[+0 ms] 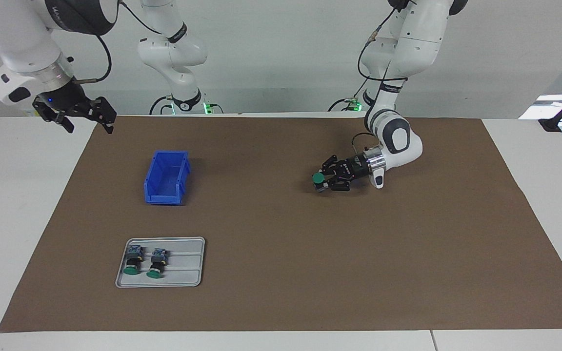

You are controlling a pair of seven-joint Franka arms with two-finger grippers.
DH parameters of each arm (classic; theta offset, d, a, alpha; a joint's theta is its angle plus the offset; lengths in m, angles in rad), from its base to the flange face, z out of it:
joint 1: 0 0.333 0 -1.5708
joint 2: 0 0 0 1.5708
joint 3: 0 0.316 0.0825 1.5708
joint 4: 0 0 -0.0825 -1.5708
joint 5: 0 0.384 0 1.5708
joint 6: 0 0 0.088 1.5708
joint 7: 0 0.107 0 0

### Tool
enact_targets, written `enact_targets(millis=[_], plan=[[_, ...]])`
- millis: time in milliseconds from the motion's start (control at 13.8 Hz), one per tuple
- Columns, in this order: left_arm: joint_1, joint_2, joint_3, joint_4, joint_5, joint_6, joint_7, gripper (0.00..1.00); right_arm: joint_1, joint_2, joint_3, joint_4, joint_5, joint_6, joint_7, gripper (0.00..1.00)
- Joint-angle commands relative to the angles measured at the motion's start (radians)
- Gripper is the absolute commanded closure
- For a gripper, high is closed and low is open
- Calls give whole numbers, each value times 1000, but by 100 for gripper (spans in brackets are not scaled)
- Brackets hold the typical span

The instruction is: Place and press button with both arms

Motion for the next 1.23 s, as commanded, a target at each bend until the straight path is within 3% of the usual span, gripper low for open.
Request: enact_targets(millis=[0,217,650,939,1011,1083,1155], plan=[[-7,8,-2,-11,-44,-11,28,99,-1,-25,-1,-29,4,9,-10,2],[-20,13,-2,-9,-46,15,36,99,1,-25,-1,-29,4,9,-8,2],[-18,11,-2,-14,-46,16,47,83,-1,-25,-1,-29,4,9,-8,2],[-9,8,-2,-20,-46,10,47,59,-1,-25,-1,-29,4,9,-8,2],[-7,8,-2,-20,-46,12,47,49,1,-25,-1,-29,4,9,-8,2],[-3,7,-1,-20,-46,9,47,2,-1,-25,-1,-29,4,9,-8,2],[3,2,-1,-20,-44,13,44,0,1,-25,-1,-29,4,9,-8,2]])
